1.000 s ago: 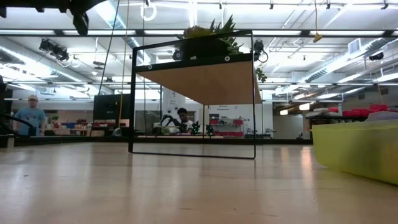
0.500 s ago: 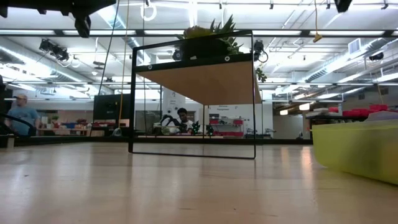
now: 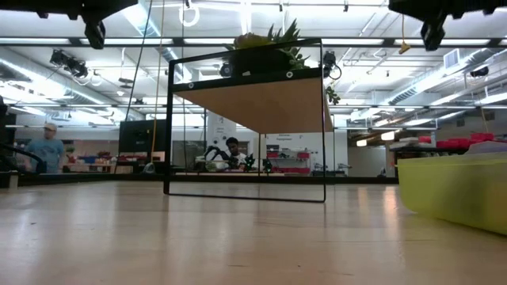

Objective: Pack school essentials
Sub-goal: Return to Home Position

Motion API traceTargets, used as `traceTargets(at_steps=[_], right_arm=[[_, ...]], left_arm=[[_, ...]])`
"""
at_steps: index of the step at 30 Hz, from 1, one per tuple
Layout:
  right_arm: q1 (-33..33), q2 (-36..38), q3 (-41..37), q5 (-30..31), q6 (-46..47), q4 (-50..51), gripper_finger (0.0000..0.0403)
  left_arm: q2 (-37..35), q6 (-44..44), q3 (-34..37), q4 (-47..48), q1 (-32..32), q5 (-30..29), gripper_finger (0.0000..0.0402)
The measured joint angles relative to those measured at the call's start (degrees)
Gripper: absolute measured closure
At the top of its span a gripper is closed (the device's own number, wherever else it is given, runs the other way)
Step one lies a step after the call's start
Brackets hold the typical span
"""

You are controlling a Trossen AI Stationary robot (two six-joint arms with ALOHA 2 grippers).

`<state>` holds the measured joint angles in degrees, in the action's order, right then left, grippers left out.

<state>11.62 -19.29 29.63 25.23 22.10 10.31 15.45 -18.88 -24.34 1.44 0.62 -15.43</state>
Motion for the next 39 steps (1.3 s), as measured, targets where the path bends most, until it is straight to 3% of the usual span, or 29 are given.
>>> traceTargets(at_steps=[8, 13, 17, 25, 33, 39], right_arm=[[0.0, -0.1, -13.8, -1.6, 3.7, -18.4, 0.0380], [-2.0, -0.1, -18.9, -1.8, 5.8, -23.9, 0.0396], [-6.3, 0.0, -22.2, -6.6, 7.8, -27.4, 0.0397], [-15.9, 0.0, -27.4, -17.3, 12.4, -31.2, 0.0398], [-19.9, 0.1, -29.3, -24.9, 12.4, -30.7, 0.0399], [-19.9, 0.0, -29.3, -24.2, 9.6, -26.9, 0.0398]], left_arm=[[-1.0, -4.8, 5.8, -3.6, 0.0, -0.1, 0.0401], [-2.7, -2.8, 6.1, -4.4, 0.0, -2.6, 0.0401], [-6.1, -2.6, 6.1, -2.0, 0.0, -3.9, 0.0401], [-8.5, -6.3, 6.2, 5.1, 0.0, -5.1, 0.0401], [-8.5, -14.5, 16.2, -3.3, 0.0, -5.2, 0.0401], [-8.5, -17.0, 21.3, -6.6, 0.0, -5.3, 0.0401]])
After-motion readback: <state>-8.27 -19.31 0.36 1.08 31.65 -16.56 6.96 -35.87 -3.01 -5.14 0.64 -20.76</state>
